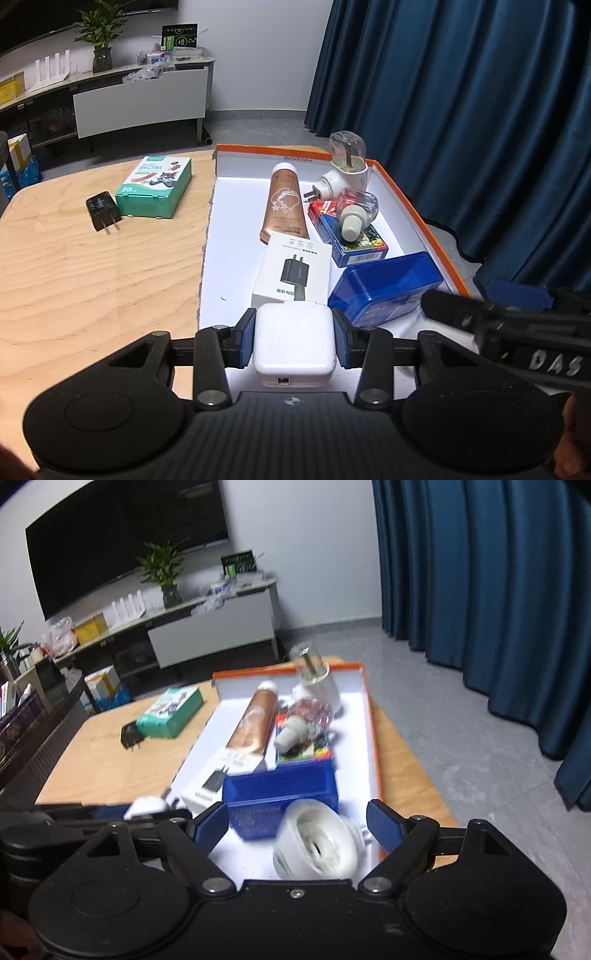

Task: Organize rigid objects
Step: 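Lower the cube charger and plug-in heater into the tray and open both grippers, then move the left gripper to the black charger and grasp it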

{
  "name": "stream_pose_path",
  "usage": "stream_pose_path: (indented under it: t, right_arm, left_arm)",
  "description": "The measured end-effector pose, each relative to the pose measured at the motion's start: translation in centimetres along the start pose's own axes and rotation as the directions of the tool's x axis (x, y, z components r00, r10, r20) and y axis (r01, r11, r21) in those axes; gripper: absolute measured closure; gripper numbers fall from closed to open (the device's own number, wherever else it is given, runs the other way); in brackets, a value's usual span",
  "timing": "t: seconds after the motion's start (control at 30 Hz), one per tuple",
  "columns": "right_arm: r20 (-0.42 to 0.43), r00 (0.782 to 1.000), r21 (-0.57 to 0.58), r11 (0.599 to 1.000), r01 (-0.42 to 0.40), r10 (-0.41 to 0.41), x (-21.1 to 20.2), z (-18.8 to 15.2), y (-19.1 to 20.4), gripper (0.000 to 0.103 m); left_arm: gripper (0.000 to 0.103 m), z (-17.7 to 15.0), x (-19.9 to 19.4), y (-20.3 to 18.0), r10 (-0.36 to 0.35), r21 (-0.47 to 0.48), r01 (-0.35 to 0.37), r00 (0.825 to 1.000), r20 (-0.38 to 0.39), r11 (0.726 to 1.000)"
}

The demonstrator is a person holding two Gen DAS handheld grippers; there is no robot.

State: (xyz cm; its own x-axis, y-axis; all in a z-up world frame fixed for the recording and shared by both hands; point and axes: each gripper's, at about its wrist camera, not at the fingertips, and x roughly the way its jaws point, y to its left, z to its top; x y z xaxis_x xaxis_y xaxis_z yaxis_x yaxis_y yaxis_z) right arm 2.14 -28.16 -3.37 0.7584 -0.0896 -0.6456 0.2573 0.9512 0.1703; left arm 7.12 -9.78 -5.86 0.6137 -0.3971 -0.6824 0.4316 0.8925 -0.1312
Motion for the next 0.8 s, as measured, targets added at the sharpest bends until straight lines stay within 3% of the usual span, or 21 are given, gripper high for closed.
stream_pose_path:
  t: [0.13, 0.2, 0.4, 0.63, 0.8]
  right_arm:
    - [0.048, 0.998, 0.033, 0.999, 0.027, -0.028, -0.8, 0.6, -0.6, 0.007]
    - [0.065, 0.997, 0.052, 0.998, 0.036, -0.039, -1.1, 0.8, -0.9, 0.007]
    - [0.082, 0.996, 0.048, 0.999, 0.025, -0.029, -1.3, 1.2, -0.6, 0.007]
    - [0.066, 0.998, -0.002, 1.0, -0.02, 0.02, -0.5, 2.0, 1.9, 0.007]
    - [0.068, 0.996, -0.039, 0.998, -0.048, 0.051, -0.1, 2.6, 3.5, 0.007]
  left_arm:
    - [0.062, 0.1, 0.2, -0.5, -0.046, 0.012, 0.046, 0.999, 0.0, 0.999]
    - [0.043, 0.1, 0.2, -0.8, -0.078, 0.016, 0.078, 0.997, 0.007, 0.997]
    - [0.041, 0.4, -0.2, 0.1, -0.066, 0.0, 0.066, 0.998, 0.023, 0.998]
    - [0.031, 1.1, -2.0, 4.3, 0.039, -0.077, -0.034, 0.997, 0.073, 0.996]
    - [0.028, 1.8, -2.3, 9.4, 0.161, -0.194, -0.142, 0.983, 0.083, 0.971]
